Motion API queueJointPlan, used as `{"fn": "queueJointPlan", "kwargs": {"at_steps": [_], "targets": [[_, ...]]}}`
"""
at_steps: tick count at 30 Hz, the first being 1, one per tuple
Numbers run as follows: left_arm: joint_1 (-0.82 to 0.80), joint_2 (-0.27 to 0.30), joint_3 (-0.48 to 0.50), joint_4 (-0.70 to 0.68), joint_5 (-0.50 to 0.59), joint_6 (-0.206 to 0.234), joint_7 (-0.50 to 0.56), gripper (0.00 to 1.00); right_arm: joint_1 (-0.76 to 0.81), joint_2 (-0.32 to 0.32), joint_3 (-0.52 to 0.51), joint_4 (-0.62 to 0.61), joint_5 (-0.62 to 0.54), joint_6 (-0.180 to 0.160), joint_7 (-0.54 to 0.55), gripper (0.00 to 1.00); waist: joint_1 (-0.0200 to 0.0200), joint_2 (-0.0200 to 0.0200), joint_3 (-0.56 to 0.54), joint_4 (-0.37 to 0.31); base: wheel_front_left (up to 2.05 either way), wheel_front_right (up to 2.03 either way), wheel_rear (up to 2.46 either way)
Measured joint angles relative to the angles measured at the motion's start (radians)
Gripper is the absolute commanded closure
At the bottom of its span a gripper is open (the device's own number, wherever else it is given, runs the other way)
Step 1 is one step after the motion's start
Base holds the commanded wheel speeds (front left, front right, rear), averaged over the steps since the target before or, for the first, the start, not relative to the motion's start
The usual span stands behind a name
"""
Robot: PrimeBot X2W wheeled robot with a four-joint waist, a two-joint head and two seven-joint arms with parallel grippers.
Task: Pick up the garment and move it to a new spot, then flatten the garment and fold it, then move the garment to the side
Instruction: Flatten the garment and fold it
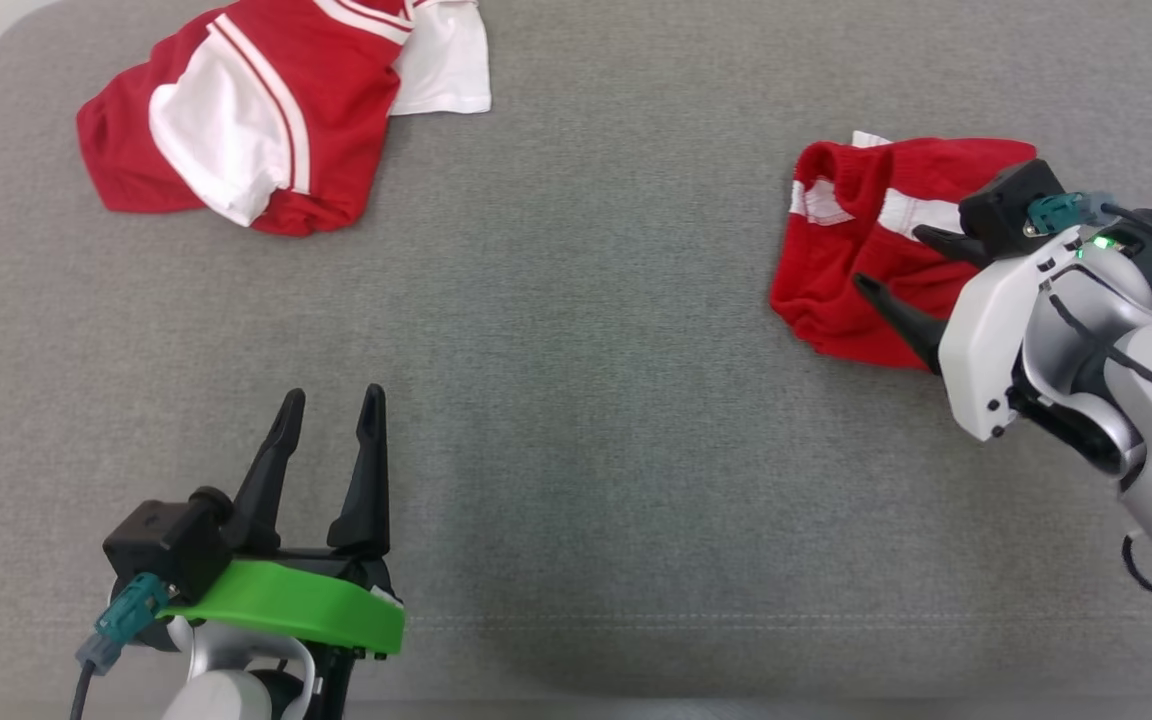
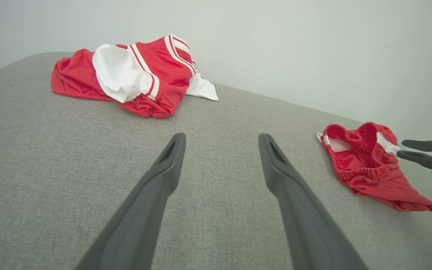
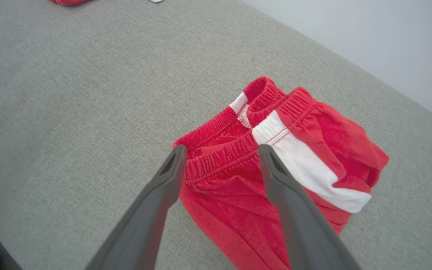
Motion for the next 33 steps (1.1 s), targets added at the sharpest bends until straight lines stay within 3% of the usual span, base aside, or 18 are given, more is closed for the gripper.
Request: {"fn": "queueJointPlan", "kwargs": {"at_steps": [7,16,23,29,33], "targets": [[-0.032,0.044,-0.002,-0.035,0.028,-0.001,0.028,0.0,0.073,0.049,-0.01,-0.072,0.04,-0.032,-0.043,0.0,0.0,0.0,-0.003,-0.062,0.0,0.0,0.0],[-0.141,0.076,-0.12,-0.1,0.084,-0.073,0.12,0.0,0.184,0.083,-0.061,-0.126,0.07,-0.115,-0.122,0.0,0.0,0.0,0.001,-0.168,0.0,0.0,0.0],[-0.275,0.075,-0.245,-0.095,0.138,-0.139,0.217,0.0,0.258,0.109,-0.072,-0.131,0.07,-0.16,-0.198,0.0,0.0,0.0,0.019,-0.254,0.0,0.0,0.0],[-0.417,0.032,-0.304,-0.029,0.154,-0.174,0.304,0.0,0.309,0.137,-0.106,-0.145,0.052,-0.202,-0.317,0.0,0.0,0.0,0.046,-0.331,0.0,0.0,0.0],[-0.507,0.011,-0.326,0.028,0.159,-0.185,0.345,0.0,0.324,0.164,-0.115,-0.164,0.031,-0.212,-0.394,0.0,0.0,0.0,0.066,-0.368,0.0,0.0,0.0]]}}
